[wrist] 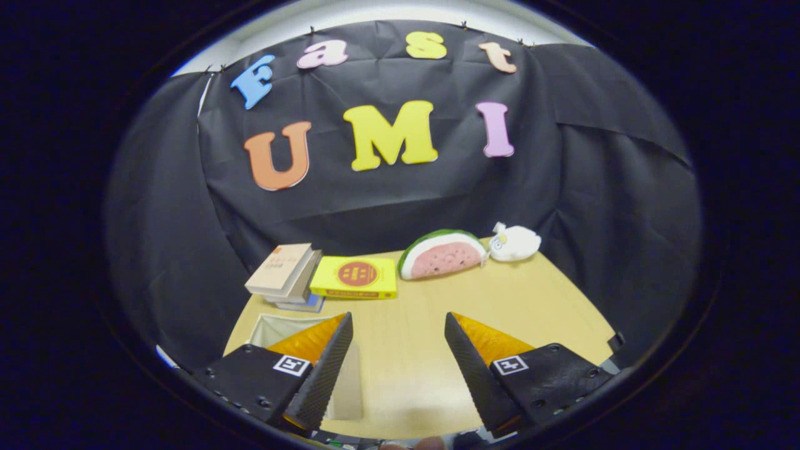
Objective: Open the storage box then place both shoes into the box .Put the left shoe in first, then the right shoe, with the right side of both shoes facing outward in a uniform manner.
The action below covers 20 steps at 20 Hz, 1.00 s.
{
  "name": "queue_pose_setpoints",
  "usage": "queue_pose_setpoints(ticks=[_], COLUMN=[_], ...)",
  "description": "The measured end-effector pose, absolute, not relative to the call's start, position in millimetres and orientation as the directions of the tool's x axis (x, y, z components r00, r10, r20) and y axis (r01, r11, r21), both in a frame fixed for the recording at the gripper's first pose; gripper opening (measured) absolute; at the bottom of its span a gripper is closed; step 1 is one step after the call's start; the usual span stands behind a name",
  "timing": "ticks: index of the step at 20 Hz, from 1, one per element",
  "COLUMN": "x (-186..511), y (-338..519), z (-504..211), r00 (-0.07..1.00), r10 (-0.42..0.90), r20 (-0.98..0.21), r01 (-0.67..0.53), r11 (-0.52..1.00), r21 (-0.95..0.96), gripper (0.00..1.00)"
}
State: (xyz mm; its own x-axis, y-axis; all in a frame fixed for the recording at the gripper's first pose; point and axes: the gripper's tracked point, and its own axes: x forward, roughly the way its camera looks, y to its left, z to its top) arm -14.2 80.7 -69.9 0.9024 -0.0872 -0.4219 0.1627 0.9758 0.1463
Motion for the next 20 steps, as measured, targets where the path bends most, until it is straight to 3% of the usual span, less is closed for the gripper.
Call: queue_pose_setpoints(ticks=[12,20], x=[-13.0,-5.7], y=[-48.0,-65.3], z=[47.6,59.2], r00=[0.979,0.981], r10=[-0.137,-0.156], r20=[-0.151,-0.119], r01=[0.158,0.171], r11=[0.978,0.977], r21=[0.136,0.130], gripper=[0.91,0.91])
